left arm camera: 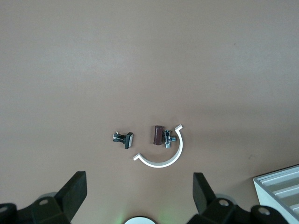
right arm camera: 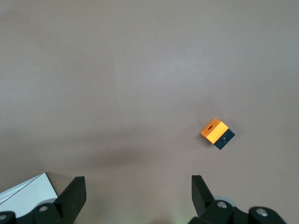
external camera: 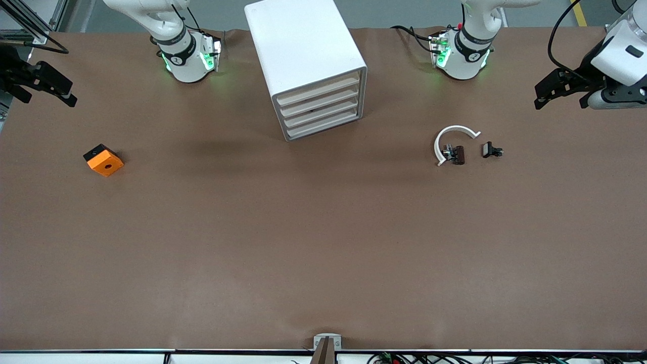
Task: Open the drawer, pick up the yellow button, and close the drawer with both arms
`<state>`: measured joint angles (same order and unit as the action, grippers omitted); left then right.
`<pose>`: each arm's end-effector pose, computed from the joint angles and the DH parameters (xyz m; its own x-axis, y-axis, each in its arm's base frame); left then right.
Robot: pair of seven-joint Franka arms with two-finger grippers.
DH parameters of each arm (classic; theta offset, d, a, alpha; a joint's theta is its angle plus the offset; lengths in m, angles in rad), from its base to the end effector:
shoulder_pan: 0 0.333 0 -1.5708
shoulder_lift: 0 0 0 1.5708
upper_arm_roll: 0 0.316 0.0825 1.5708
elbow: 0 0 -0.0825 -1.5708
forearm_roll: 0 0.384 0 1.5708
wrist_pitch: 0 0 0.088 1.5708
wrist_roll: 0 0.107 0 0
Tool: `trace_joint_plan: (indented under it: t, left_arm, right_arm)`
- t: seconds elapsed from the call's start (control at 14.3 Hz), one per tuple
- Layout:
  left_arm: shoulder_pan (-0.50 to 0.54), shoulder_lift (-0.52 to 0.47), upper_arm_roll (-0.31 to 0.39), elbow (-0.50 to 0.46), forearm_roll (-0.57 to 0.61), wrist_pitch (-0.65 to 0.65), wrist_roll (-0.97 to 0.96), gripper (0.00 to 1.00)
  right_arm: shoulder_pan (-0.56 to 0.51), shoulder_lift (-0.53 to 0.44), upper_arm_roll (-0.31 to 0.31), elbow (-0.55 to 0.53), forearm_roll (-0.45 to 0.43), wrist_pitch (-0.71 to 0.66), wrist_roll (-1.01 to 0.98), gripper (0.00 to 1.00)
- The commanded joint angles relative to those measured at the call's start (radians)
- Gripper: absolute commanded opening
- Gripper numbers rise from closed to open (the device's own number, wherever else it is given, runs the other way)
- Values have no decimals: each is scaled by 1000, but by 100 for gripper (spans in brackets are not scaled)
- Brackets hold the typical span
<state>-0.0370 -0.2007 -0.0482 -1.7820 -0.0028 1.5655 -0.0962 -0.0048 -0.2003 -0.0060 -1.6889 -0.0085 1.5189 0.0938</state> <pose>0.4871 -0.0443 0.6291 0.9998 0.0121 -0.0153 0.0120 -0.9999 -0.0083 0.4851 -0.0065 0.6686 0.9940 -0.1048 0.0308 -0.1049 -0.9945 0.0044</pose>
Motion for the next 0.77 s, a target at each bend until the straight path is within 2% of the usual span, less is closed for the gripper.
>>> trace_joint_plan:
  t: [0.0, 0.49, 0.7]
  left_arm:
    - [-1, 14, -10, 30, -16, -22, -10, 100]
    - [3, 24, -10, 41, -16, -22, -3, 100]
    - [-1, 40, -10, 35, -16, -42, -11, 100]
  right_arm:
    - [-7, -14, 6, -11, -11, 9, 1, 100]
    - [-9, -14, 4, -17, 8, -3, 18, 100]
    - [-3, -14, 4, -17, 24, -19, 104, 100]
